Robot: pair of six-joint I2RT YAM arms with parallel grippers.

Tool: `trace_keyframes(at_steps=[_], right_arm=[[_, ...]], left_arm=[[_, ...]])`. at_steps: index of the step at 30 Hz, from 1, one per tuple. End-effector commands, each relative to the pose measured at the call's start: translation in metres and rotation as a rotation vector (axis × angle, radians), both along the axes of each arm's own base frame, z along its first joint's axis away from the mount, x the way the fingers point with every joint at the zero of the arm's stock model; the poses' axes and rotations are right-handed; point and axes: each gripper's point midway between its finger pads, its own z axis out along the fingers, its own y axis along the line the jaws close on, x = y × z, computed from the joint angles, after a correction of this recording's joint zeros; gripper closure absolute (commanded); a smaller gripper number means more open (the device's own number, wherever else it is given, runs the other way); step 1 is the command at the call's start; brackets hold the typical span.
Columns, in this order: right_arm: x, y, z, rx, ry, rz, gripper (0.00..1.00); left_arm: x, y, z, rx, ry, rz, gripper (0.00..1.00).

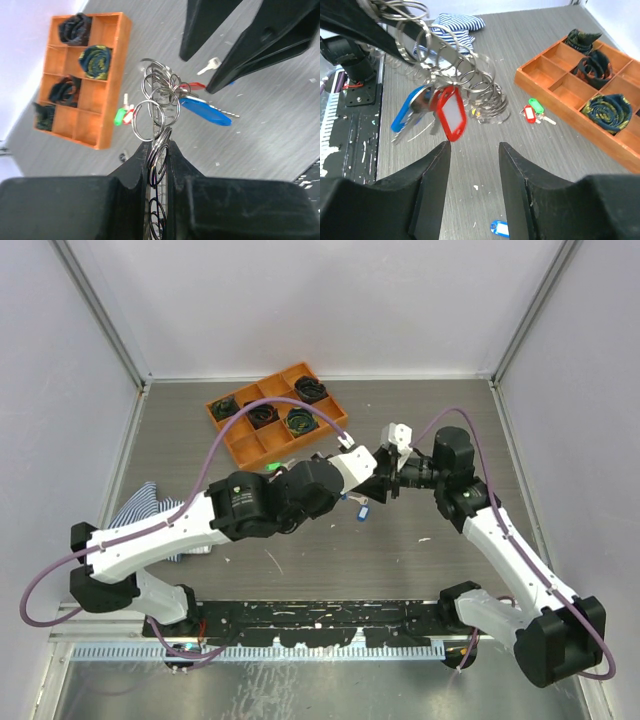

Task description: Remove the keys from the keyring

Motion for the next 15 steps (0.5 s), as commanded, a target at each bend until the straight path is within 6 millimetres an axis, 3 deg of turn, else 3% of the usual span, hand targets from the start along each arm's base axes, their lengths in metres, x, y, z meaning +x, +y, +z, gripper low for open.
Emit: trace_keyframes(at_steps=[1,10,15], right_arm=[[-0.002,-0.001,0.029,0.059,-0.104,0.003,0.51],[0.015,-0.001,0.042,0.070,-0.248,-0.105,0.45],[0.009,0.015,0.047,0.089,-0.313,-0.103,0.43]], left_arm=[[0.017,0.021,0.041,0.085,-0.161,-0.005,1.00],[0.024,0.012,0.065,0.061,-0.229,-0.015,1.00],[0.028,0.000,0.084,0.003,-0.290,-0.034,1.00]])
